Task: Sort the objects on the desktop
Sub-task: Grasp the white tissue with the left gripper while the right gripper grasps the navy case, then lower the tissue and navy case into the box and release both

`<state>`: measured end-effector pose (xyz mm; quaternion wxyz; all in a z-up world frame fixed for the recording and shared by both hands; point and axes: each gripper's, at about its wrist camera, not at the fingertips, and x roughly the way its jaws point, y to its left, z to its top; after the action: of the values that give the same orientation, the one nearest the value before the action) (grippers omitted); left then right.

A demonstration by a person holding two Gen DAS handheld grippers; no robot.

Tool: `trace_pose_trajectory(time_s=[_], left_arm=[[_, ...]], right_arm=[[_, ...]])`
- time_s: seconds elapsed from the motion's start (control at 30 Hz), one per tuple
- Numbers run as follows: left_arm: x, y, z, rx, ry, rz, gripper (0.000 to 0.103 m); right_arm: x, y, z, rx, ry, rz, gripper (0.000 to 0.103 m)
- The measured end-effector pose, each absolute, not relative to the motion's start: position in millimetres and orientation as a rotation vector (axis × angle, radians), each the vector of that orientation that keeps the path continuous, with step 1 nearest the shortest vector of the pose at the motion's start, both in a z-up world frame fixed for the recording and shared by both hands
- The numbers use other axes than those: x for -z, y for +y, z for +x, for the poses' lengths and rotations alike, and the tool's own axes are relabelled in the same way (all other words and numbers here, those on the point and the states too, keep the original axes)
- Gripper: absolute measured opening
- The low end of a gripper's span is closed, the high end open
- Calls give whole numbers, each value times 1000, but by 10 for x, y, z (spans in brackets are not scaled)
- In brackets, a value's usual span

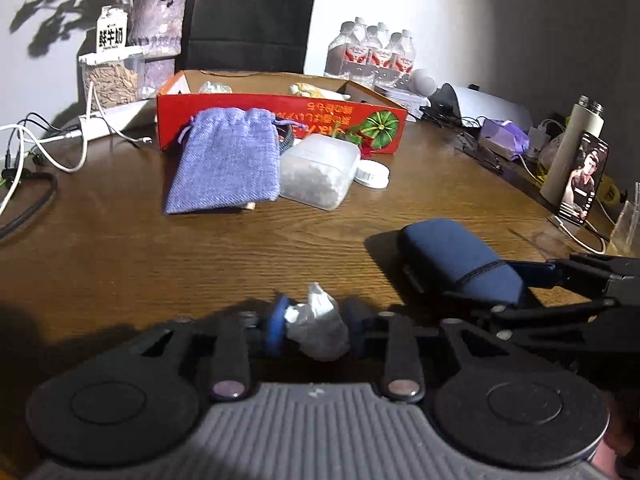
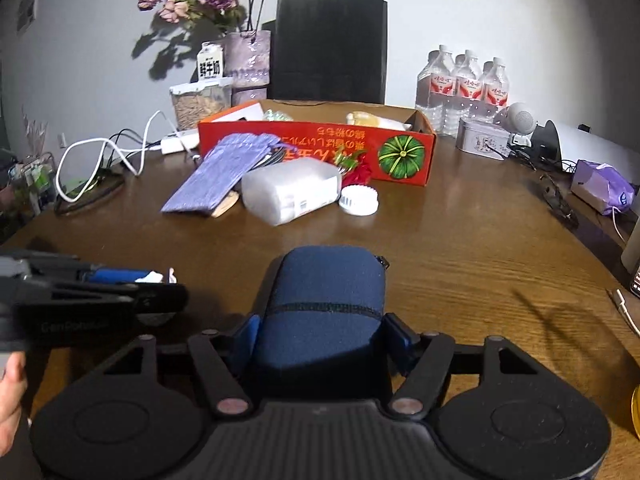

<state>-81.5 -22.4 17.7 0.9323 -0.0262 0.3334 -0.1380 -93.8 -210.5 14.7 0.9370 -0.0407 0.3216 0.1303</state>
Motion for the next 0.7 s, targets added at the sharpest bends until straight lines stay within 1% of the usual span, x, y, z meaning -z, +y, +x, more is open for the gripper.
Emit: trace_pose_trajectory(time_s=[0.07,0.17,0.2,0.23,0.27,0.3,0.33,0.43,0.57,0.7], left_arm=[[-170,-268,-842,278,676,-38,43],[-160,-303,-845,269,672,-8,43],[-159,-305,-841,269,674,-8,42],[-159,-300,-837,270,676,-9,40],[-160,-297,-836,268,677,-1,27],[-160,-294,-844,270,674,10,23],[-161,-283,-851,279,670,11,23],[-170,-229,-802,290,675,-9,21],[-297,-177,-675,276,644,-21,20],[-550,-79,-481,270,580,-50,20]], right_arm=[[-147,-2105,-934,-272,659,-77,71],[-151,-2095,-890,-276,655,-75,76],[-148,-2085,-876,-275,656,-78,79],[-144,-2073,-859,-270,657,-80,79],[-132,-2058,-843,-265,659,-83,78],[-119,-2039,-828,-254,660,-92,74],[-105,-2022,-827,-239,650,-105,66],[-102,-2039,-814,-235,628,-80,63],[-209,-2121,-701,-240,617,-5,62],[-513,-2274,-541,-243,526,73,62]])
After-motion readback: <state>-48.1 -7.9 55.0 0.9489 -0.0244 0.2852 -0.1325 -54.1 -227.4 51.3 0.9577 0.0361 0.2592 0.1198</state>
